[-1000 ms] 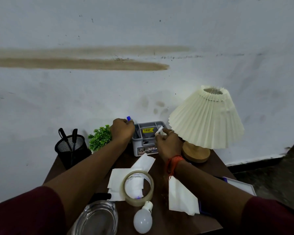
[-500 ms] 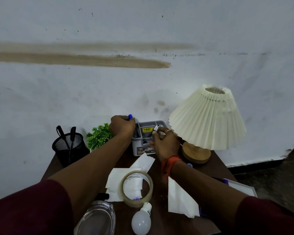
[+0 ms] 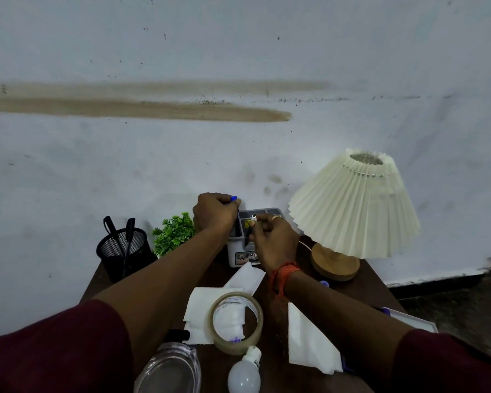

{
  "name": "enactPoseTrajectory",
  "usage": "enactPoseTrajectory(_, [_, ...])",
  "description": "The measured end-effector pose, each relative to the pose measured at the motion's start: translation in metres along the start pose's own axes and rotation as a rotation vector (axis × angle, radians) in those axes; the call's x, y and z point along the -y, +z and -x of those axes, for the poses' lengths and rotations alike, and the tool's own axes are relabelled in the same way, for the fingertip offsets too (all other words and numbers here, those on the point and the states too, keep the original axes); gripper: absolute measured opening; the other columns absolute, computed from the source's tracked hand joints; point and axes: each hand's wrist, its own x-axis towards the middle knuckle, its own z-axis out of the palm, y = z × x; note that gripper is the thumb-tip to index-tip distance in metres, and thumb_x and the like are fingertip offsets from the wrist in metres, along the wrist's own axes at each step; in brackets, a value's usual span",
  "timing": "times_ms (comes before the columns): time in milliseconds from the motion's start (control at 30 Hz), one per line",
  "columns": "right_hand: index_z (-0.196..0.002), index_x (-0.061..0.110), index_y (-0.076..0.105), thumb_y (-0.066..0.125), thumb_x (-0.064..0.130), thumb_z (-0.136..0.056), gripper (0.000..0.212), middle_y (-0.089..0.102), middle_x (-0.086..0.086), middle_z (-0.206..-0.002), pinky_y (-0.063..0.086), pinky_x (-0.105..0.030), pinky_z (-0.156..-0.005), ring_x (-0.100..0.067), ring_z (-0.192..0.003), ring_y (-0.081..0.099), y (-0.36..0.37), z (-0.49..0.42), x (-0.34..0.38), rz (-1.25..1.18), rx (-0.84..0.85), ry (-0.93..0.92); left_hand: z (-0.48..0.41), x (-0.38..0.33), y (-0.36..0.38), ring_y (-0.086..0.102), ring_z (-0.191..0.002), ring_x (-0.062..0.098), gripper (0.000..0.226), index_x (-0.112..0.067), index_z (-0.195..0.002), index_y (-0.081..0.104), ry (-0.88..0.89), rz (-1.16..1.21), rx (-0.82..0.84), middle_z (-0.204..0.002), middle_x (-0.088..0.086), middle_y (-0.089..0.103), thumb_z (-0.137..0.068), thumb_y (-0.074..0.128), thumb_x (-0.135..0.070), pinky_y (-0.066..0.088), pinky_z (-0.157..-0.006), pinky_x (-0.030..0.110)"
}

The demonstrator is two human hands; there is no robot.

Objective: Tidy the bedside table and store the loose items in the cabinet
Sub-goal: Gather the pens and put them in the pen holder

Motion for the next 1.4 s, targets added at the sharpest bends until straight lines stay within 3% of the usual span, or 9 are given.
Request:
enactPoseTrajectory(100, [-0.099, 0.013, 0.073, 0.063, 0.021, -0.087, 0.018, 0.074, -0.006, -0.094, 0.053, -0.033, -0.088, -0.019, -0.090, 0.068, -0.006, 0.005, 0.011, 0.060, -0.032, -0.114, 0.003, -0.003, -0.010, 0.069, -0.087, 0.017, 0.016, -0.021, -0.091, 0.077, 0.081, 0.018, 0.009, -0.090, -0.001, 0.075, -0.077, 0.078, -0.030, 0.054, -0.075, 0.023])
enactPoseTrajectory(233, [-0.106, 0.016, 0.071, 0.061, 0.022, -0.090, 0.019, 0.074, -0.002, -0.100, 0.051, -0.019, -0.081, -0.013, -0.089, 0.069, -0.012, 0.011, 0.037, 0.021, -0.011, -0.177, 0.010, -0.016, -0.037, 0.066, -0.082, 0.008, 0.019, -0.021, -0.095, 0.077, 0.213, 0.033, 0.007, -0.091, -0.005, 0.076, -0.081, 0.074, -0.033, 0.034, -0.060, 0.005])
enactPoseTrajectory(367, [-0.105, 0.024, 0.069, 0.059, 0.031, -0.091, 0.019, 0.073, 0.005, -0.102, 0.055, -0.025, -0.083, -0.009, -0.089, 0.069, -0.013, 0.018, 0.066, 0.026, -0.034, -0.256, 0.013, -0.033, -0.073, 0.069, -0.085, 0.010, 0.019, -0.023, -0.095, 0.077, 0.256, 0.047, -0.036, -0.090, -0.006, 0.076, -0.081, 0.074, -0.035, 0.035, -0.062, 0.006])
enactPoseTrajectory(600, [-0.107, 0.024, 0.069, 0.058, 0.036, -0.091, 0.023, 0.074, 0.004, -0.100, 0.051, -0.026, -0.086, -0.014, -0.085, 0.070, -0.003, 0.045, 0.128, 0.017, 0.001, -0.290, 0.016, -0.048, -0.153, 0.069, -0.086, 0.007, 0.019, -0.022, -0.095, 0.077, 0.294, 0.033, -0.128, -0.091, -0.006, 0.076, -0.081, 0.075, -0.034, 0.035, -0.063, 0.004])
enactPoseTrajectory(767, [-0.108, 0.022, 0.068, 0.058, 0.036, -0.091, 0.024, 0.076, 0.001, -0.095, 0.052, -0.030, -0.088, -0.018, -0.088, 0.071, 0.023, 0.067, 0.156, -0.015, 0.060, -0.289, 0.012, -0.036, -0.211, 0.069, -0.085, 0.008, 0.015, -0.023, -0.090, 0.078, 0.278, 0.025, -0.198, -0.088, -0.006, 0.076, -0.078, 0.077, -0.033, 0.047, -0.074, 0.020])
enactPoseTrajectory(867, [-0.109, 0.021, 0.066, 0.058, 0.035, -0.091, 0.025, 0.075, 0.001, -0.096, 0.054, -0.035, -0.089, -0.018, -0.089, 0.071, 0.045, 0.078, 0.164, -0.044, 0.103, -0.282, 0.008, -0.020, -0.237, 0.069, -0.083, 0.008, 0.016, -0.023, -0.090, 0.078, 0.255, 0.009, -0.220, -0.085, -0.005, 0.076, -0.078, 0.077, -0.033, 0.047, -0.072, 0.020])
enactPoseTrajectory(967, [-0.108, 0.021, 0.066, 0.058, 0.033, -0.091, 0.023, 0.075, 0.000, -0.095, 0.055, -0.035, -0.088, -0.018, -0.088, 0.071, 0.064, 0.086, 0.164, -0.065, 0.135, -0.268, 0.004, -0.002, -0.250, 0.070, -0.080, 0.010, 0.016, -0.024, -0.090, 0.078, 0.223, 0.006, -0.229, -0.083, -0.005, 0.076, -0.077, 0.078, -0.033, 0.047, -0.066, 0.018])
enactPoseTrajectory(1267, [-0.108, 0.018, 0.068, 0.060, 0.029, -0.090, 0.023, 0.075, -0.002, -0.097, 0.048, -0.023, -0.090, -0.017, -0.092, 0.070, 0.103, 0.100, 0.137, 0.023, 0.194, -0.216, 0.003, 0.049, -0.251, 0.071, -0.074, 0.012, 0.016, -0.021, -0.091, 0.078, 0.164, -0.034, -0.188, -0.086, -0.005, 0.076, -0.078, 0.078, -0.031, 0.050, -0.069, 0.020])
enactPoseTrajectory(1400, [-0.107, 0.015, 0.069, 0.061, 0.026, -0.089, 0.022, 0.076, -0.005, -0.096, 0.053, -0.031, -0.090, -0.019, -0.091, 0.070, 0.108, 0.101, 0.126, 0.044, 0.218, -0.204, 0.004, 0.061, -0.245, 0.070, -0.068, 0.008, 0.015, -0.021, -0.090, 0.077, 0.153, -0.036, -0.178, -0.085, -0.005, 0.076, -0.077, 0.078, -0.030, 0.050, -0.068, 0.019])
